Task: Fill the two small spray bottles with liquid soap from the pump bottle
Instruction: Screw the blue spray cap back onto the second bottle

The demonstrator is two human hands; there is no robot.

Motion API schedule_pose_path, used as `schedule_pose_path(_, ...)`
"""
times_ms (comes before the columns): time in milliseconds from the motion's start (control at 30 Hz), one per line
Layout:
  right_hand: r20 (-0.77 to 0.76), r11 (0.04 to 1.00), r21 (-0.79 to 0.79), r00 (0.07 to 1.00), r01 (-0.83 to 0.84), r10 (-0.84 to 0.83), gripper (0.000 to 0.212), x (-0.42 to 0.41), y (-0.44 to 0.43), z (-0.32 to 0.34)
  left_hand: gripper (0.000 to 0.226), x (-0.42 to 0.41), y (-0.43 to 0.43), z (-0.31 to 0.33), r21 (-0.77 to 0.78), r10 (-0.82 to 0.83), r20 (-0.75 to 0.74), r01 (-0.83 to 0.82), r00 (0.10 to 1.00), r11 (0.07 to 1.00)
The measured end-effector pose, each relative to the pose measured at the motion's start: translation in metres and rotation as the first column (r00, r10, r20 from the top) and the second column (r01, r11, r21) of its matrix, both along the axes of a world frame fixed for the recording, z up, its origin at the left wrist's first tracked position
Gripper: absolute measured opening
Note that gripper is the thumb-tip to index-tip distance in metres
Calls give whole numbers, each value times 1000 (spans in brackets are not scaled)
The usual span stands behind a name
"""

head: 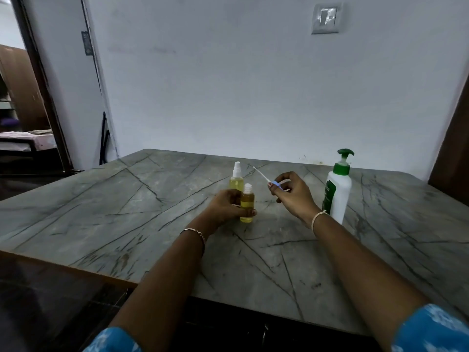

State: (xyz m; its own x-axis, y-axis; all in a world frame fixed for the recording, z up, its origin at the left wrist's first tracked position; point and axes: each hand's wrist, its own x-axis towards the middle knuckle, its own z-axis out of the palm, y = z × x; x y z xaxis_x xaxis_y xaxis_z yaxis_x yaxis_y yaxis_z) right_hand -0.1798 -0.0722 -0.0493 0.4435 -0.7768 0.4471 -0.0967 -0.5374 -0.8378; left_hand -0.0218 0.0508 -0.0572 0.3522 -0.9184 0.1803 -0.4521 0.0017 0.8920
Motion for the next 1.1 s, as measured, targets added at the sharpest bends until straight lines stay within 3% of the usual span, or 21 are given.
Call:
schedule_pose_path(433,432,991,120,895,60,-107,15,-19,-14,13,44,-36,-49,-1,-18,-22,93,24,995,1000)
schedule_pose_path(833,462,1000,1,887,14,-13,32,-26,-9,25,49,-48,-64,-5,-17,-30,33,31,999,999)
schedule_pose_path(1100,495,1000,-22,869,-7,17,25,-28,2,35,43,-47,-62,-8,-38,-73,11,73,997,997)
